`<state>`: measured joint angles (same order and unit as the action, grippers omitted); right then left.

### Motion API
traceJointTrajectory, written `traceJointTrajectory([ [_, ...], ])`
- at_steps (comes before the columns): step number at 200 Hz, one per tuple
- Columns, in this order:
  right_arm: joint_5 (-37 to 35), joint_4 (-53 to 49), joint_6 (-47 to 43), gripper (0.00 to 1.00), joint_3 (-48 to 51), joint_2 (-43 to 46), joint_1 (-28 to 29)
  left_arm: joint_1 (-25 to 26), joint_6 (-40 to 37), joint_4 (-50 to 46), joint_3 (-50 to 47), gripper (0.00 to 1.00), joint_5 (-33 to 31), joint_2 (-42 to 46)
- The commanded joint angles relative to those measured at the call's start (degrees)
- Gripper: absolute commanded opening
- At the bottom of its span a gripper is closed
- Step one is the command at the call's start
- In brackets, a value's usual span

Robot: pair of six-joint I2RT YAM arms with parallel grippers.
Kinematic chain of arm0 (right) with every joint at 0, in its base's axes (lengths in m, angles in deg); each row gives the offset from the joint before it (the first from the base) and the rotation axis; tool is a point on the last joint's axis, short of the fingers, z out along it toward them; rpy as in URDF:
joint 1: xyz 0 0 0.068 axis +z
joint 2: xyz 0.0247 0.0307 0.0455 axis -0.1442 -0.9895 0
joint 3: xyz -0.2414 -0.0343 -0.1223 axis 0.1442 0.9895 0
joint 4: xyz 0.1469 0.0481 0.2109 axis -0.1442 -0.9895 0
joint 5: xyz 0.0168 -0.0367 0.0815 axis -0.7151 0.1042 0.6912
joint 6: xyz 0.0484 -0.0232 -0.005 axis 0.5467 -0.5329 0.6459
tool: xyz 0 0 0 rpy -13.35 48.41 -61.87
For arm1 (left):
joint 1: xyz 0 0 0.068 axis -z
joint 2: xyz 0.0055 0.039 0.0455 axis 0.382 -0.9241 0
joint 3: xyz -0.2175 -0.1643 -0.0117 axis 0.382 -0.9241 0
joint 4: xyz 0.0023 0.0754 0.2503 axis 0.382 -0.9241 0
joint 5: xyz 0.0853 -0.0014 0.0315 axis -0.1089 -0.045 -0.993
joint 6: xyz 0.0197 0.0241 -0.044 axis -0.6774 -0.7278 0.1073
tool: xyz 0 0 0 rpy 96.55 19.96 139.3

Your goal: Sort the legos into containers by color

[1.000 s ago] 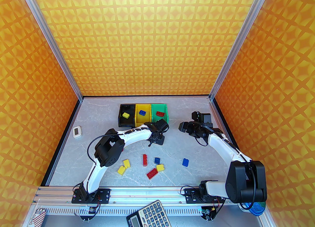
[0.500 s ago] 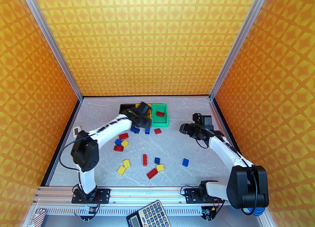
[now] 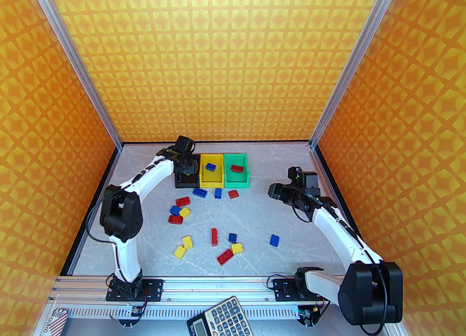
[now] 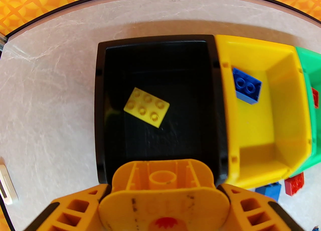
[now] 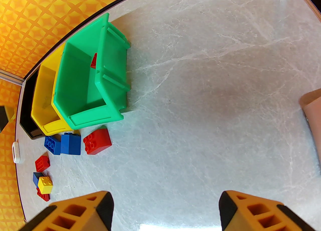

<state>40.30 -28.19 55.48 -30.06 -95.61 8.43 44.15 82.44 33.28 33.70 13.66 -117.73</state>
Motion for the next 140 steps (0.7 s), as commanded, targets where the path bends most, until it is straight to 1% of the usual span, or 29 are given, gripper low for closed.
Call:
traceJointTrajectory([
  [1,-1.5,-2.2,-1.4,0.74,1.3,1.7,-0.1,-1.5,-1.9,-0.9,5.4,0.57,1.3,-3.5],
  [15,-2.8,-3.2,-1.5,0.73,1.5,2.5,-0.1,-2.3,-2.0,-1.4,7.9,0.6,2.4,-5.7],
  [32,-4.1,-3.8,-2.1,0.73,2.0,4.5,-0.2,-2.7,-2.5,-2.2,10.6,0.77,3.4,-7.6],
  [47,-3.9,-3.4,-2.1,0.74,2.6,6.7,-0.2,-2.8,-2.6,-2.6,11.7,0.84,3.6,-7.7],
  [64,-3.0,-3.1,-2.2,0.74,2.9,8.0,-0.1,-2.7,-2.2,-2.3,10.9,0.86,4.1,-5.8],
  [88,-4.9,-2.8,-2.2,0.73,3.2,10.0,1.3,-2.3,-1.2,-1.6,7.1,0.86,4.3,0.1],
  [111,-6.9,-1.8,-2.9,0.74,3.4,10.9,4.4,-1.6,0.4,0.0,-0.1,0.86,4.2,8.3],
  [140,-7.3,-1.9,-2.8,0.73,2.3,7.6,9.4,-0.1,2.1,2.0,-9.8,0.86,4.2,17.8],
])
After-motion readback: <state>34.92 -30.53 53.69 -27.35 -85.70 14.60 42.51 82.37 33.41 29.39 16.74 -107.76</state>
